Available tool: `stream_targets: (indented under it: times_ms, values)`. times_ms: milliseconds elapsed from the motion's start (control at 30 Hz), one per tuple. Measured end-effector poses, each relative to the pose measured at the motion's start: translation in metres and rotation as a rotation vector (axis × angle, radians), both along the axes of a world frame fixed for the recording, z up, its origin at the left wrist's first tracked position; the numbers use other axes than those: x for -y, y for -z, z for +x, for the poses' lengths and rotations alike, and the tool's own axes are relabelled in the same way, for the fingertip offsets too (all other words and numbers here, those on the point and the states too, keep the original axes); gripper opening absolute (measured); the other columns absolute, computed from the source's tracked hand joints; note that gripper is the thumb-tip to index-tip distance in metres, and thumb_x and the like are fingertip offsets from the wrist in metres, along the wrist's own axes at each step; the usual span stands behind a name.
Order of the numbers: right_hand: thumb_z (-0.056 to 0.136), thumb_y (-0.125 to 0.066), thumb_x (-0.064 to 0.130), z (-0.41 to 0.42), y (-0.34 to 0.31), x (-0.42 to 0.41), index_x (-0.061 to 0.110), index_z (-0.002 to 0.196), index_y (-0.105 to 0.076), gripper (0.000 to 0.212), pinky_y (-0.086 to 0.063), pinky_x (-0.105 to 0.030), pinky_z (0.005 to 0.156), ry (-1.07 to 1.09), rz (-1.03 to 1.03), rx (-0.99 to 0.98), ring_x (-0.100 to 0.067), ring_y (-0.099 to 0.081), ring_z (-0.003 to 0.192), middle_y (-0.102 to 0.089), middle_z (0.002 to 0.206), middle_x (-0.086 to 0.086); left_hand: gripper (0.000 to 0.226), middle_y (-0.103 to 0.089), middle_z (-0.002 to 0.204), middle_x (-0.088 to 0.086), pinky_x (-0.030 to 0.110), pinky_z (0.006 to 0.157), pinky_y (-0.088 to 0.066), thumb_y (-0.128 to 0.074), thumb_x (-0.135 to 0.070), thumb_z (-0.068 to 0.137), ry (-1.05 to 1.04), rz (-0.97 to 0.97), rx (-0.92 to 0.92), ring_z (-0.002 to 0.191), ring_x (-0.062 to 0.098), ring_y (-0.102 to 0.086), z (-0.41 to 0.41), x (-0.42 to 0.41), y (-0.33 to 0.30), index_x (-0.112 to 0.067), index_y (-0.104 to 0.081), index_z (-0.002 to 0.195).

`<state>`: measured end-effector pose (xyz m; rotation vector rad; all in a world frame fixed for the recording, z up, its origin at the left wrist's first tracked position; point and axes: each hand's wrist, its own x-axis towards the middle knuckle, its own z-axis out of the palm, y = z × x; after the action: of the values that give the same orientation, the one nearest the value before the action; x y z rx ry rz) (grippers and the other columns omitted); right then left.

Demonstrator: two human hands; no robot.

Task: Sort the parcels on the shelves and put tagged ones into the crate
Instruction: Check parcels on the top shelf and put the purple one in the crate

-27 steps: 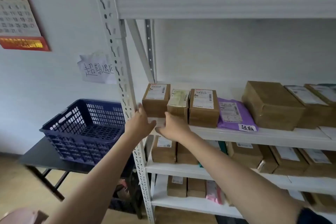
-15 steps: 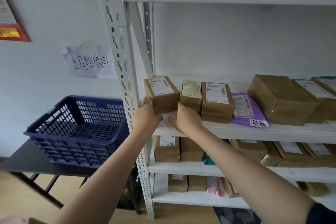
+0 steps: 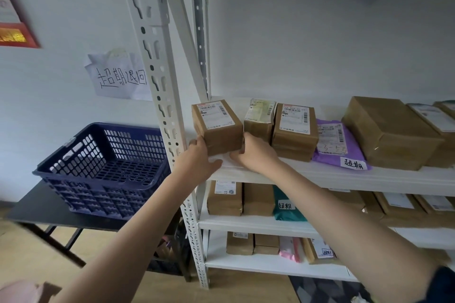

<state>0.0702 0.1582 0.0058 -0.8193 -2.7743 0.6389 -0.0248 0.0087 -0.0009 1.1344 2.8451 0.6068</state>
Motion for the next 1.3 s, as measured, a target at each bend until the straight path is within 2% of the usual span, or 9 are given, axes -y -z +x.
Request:
stream_targets:
  times_ms: [100, 233, 333, 400, 467, 633, 800, 1067, 1300]
  values:
    - [0.085, -0.064, 0.053, 0.029, 0.003, 0.006, 0.021, 0.113, -0.054, 0.044, -0.058, -0.04, 0.064, -0.032, 0.067, -0.005, -0.014, -0.064, 0.072, -0.065, 0.084, 0.006, 0.062, -0.052, 0.131, 0.003, 0.03, 0.067, -0.046, -0.056, -0.055, 0.091, 0.037, -0.014, -0.05, 0.099, 0.022, -0.061, 0.025, 0.024, -0.001, -0.016, -0.04, 0.137]
    - [0.085, -0.064, 0.059, 0.072, 0.006, 0.014, 0.03, 0.12, -0.056, 0.047, -0.057, -0.036, 0.073, -0.098, 0.118, -0.05, -0.007, -0.063, 0.082, -0.067, 0.095, 0.014, 0.065, -0.051, 0.137, -0.008, 0.029, 0.066, -0.043, -0.053, -0.062, 0.09, 0.001, -0.02, -0.108, 0.104, 0.015, -0.06, 0.051, 0.06, 0.002, -0.025, -0.039, 0.142]
    - [0.081, -0.064, 0.067, 0.077, 0.003, 0.01, 0.029, 0.134, -0.052, 0.067, -0.056, -0.035, 0.08, -0.12, 0.16, -0.034, -0.011, -0.064, 0.095, -0.065, 0.117, 0.012, 0.078, -0.052, 0.139, -0.007, 0.035, 0.079, -0.053, -0.054, -0.072, 0.083, -0.018, -0.033, -0.116, 0.112, 0.018, -0.061, 0.046, 0.067, 0.0, -0.027, -0.037, 0.144]
    - [0.078, -0.066, 0.07, 0.069, -0.002, 0.006, 0.026, 0.148, -0.039, 0.086, -0.056, -0.036, 0.083, -0.147, 0.184, 0.016, -0.016, -0.063, 0.108, -0.058, 0.137, 0.007, 0.082, -0.052, 0.139, -0.005, 0.038, 0.082, -0.055, -0.057, -0.074, 0.079, 0.027, -0.036, -0.089, 0.112, 0.019, -0.061, 0.037, 0.063, -0.004, -0.027, -0.036, 0.143]
    - [0.078, -0.069, 0.067, 0.061, -0.007, 0.006, 0.024, 0.152, -0.031, 0.093, -0.055, -0.038, 0.086, -0.186, 0.204, 0.055, -0.02, -0.06, 0.116, -0.049, 0.146, 0.003, 0.084, -0.051, 0.14, -0.004, 0.038, 0.083, -0.056, -0.061, -0.072, 0.078, 0.069, -0.036, -0.082, 0.111, 0.019, -0.062, 0.03, 0.057, -0.006, -0.027, -0.034, 0.144]
    - [0.079, -0.073, 0.057, 0.057, -0.007, 0.015, 0.024, 0.15, -0.03, 0.089, -0.057, -0.039, 0.081, -0.222, 0.221, -0.026, -0.021, -0.062, 0.105, -0.05, 0.137, -0.001, 0.081, -0.049, 0.137, -0.006, 0.035, 0.074, -0.054, -0.065, -0.066, 0.079, 0.052, -0.002, -0.197, 0.106, 0.019, -0.063, 0.033, 0.048, -0.003, -0.028, -0.034, 0.144]
    - [0.087, -0.07, 0.048, 0.088, -0.006, 0.019, 0.018, 0.147, -0.028, 0.079, -0.055, -0.035, 0.069, -0.236, 0.406, -0.196, -0.018, -0.061, 0.098, -0.048, 0.133, 0.0, 0.083, -0.047, 0.136, -0.006, 0.027, 0.058, -0.047, -0.067, -0.059, 0.081, 0.04, 0.147, -0.367, 0.106, 0.017, -0.061, 0.058, 0.057, -0.005, -0.027, -0.028, 0.146]
    - [0.088, -0.065, 0.053, 0.123, -0.013, 0.013, 0.017, 0.142, -0.037, 0.071, -0.048, -0.03, 0.06, -0.211, 0.45, -0.191, -0.015, -0.059, 0.099, -0.049, 0.126, 0.003, 0.083, -0.046, 0.14, -0.007, 0.026, 0.067, -0.045, -0.064, -0.061, 0.083, 0.054, 0.157, -0.399, 0.118, 0.017, -0.057, 0.088, 0.046, -0.005, -0.023, -0.03, 0.148]
    - [0.086, -0.064, 0.056, 0.138, -0.011, 0.009, 0.021, 0.141, -0.038, 0.07, -0.053, -0.033, 0.066, -0.216, 0.372, -0.15, -0.014, -0.059, 0.094, -0.049, 0.124, 0.005, 0.072, -0.051, 0.127, -0.009, 0.025, 0.063, -0.04, -0.064, -0.06, 0.081, 0.047, 0.178, -0.36, 0.105, 0.016, -0.06, 0.102, 0.044, 0.004, -0.026, -0.037, 0.138]
